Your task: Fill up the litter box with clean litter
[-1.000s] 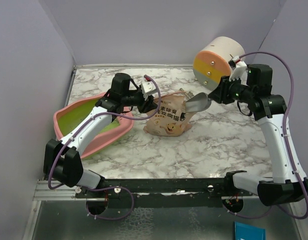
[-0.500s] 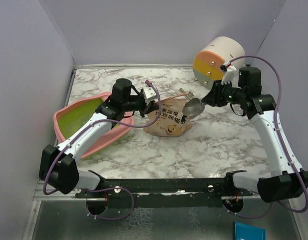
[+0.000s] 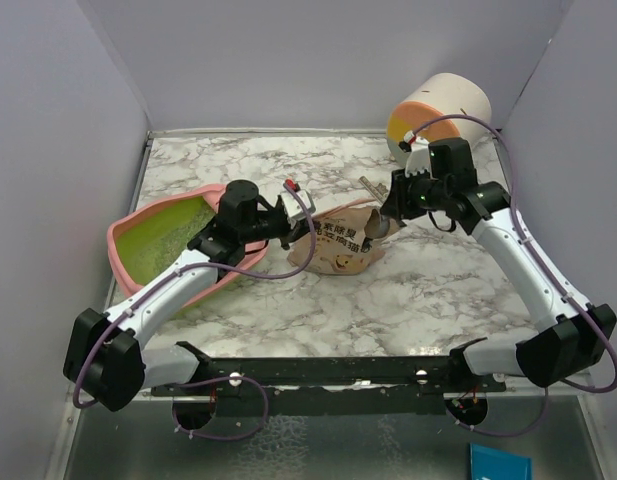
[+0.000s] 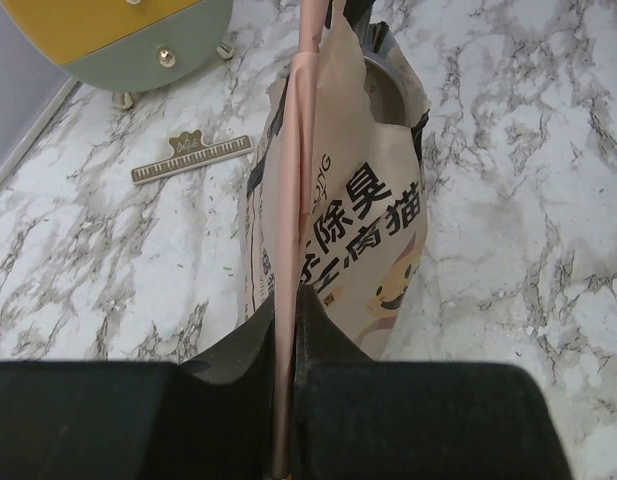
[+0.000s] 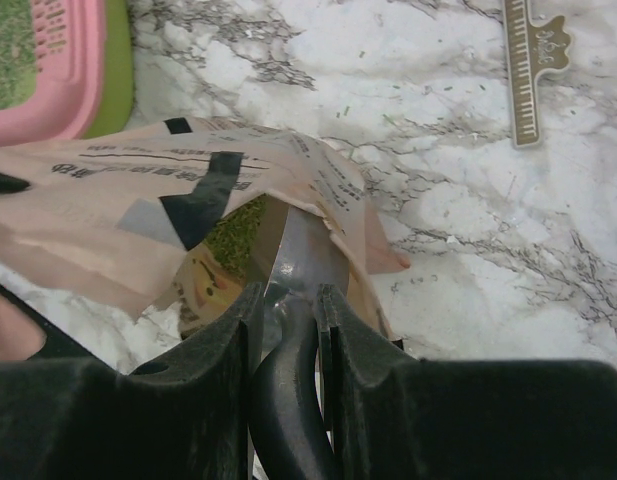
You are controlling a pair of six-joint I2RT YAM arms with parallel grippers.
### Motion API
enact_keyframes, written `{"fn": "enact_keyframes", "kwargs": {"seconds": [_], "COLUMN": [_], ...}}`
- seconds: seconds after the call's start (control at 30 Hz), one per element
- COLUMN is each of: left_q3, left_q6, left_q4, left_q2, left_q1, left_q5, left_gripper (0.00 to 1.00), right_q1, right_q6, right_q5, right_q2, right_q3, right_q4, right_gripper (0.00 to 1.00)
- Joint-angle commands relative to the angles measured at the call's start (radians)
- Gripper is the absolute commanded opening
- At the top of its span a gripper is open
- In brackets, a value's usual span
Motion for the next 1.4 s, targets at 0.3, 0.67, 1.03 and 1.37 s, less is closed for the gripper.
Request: {"fn": "enact_keyframes", "kwargs": {"seconds": [0.3,0.67,1.03,1.37], "left_q3": [-0.067,-0.092,-0.105,-0.107], "left_q6": [-0.067,-0.059,-0.065,-0.073], "left_q4": [0.157,0.166,0.184,0.193], "left_q2": [-0.068,-0.097,-0.126,-0.103], "left_q1": [-0.040,-0.056,-0.059,-0.058], "left_q5": [-0.033,-0.053,-0.049,-0.051], "left_gripper": [0.00,0.00,0.00,0.00], "right_q1": [0.075,0.111,0.115,0.116], "right_q6": [0.003,0.031,0.047,0.095], "right_q5": [0.233,0.315,0.272,0.157], "right_q2": [0.012,0.037,0.137,0.206], "right_q3": [-0.073,-0.235,-0.333,-0.453], "right_q4": [0.039,0.157,0.272,0.412], "right_gripper": [0.01,0.01,0.01,0.01]}}
